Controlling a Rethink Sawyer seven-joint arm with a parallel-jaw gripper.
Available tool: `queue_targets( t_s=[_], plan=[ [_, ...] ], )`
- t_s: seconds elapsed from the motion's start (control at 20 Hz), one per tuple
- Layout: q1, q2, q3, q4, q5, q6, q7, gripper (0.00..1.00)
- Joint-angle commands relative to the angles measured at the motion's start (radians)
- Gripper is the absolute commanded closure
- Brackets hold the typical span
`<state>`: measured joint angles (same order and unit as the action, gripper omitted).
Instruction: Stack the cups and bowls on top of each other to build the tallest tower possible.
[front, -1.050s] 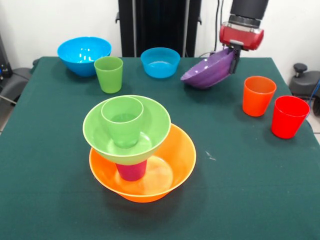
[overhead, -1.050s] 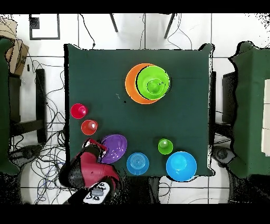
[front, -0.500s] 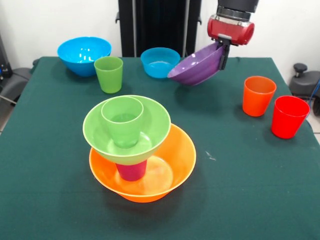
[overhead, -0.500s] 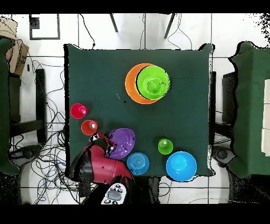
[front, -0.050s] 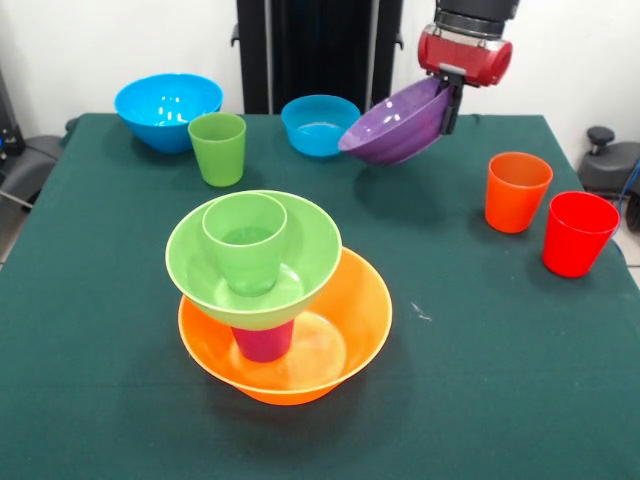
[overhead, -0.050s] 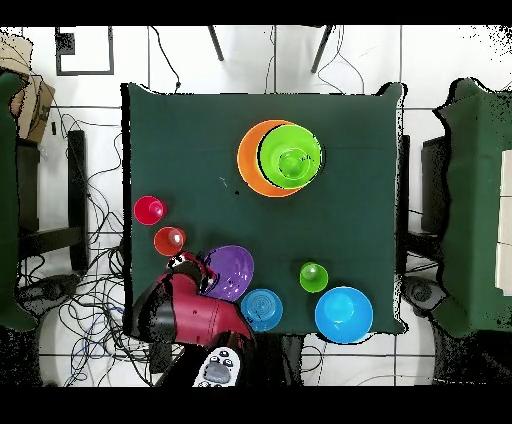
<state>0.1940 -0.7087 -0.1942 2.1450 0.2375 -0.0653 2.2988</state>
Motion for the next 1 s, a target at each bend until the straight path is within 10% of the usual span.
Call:
queue_targets(
  t_s=[0.05, 1.0],
  plan=[
    [-0.04, -0.096, 0.039, -0.192, -0.023, 0.326, -0.004, 1.0],
    [-0.179, -0.079, 0.011, -0.555, -0.093, 0.75, -0.033, 1.0]
  ],
)
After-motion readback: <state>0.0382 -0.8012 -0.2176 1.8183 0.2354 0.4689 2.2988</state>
